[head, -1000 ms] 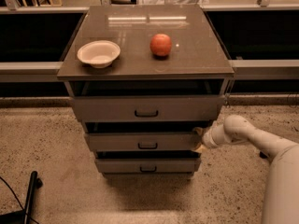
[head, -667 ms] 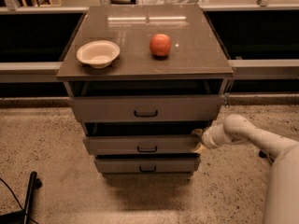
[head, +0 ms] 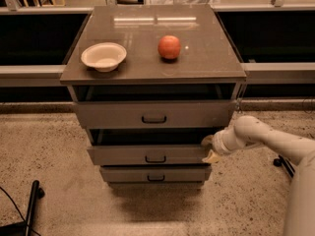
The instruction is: Open middle drawer
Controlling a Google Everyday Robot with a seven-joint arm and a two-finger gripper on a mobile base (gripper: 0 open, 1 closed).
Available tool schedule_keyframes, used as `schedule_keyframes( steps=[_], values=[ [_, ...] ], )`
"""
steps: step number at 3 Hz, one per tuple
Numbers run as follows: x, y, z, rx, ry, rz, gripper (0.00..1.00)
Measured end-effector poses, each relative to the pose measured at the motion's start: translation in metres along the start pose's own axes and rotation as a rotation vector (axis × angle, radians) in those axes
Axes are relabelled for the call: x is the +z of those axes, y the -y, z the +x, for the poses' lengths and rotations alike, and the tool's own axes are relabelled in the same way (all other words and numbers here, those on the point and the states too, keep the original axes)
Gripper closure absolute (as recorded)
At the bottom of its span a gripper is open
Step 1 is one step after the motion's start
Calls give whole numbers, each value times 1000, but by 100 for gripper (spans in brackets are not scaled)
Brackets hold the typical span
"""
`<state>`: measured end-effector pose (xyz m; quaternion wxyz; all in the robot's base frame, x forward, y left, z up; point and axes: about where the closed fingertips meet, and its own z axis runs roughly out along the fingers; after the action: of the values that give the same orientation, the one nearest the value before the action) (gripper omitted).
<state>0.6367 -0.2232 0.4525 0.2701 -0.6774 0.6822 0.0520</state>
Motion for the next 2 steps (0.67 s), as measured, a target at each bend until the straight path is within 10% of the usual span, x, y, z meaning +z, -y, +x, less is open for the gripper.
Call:
schedule_keyframes(
  steps=[2],
  values=[
    [-60, -88, -53, 39, -77, -122, 22]
  ],
)
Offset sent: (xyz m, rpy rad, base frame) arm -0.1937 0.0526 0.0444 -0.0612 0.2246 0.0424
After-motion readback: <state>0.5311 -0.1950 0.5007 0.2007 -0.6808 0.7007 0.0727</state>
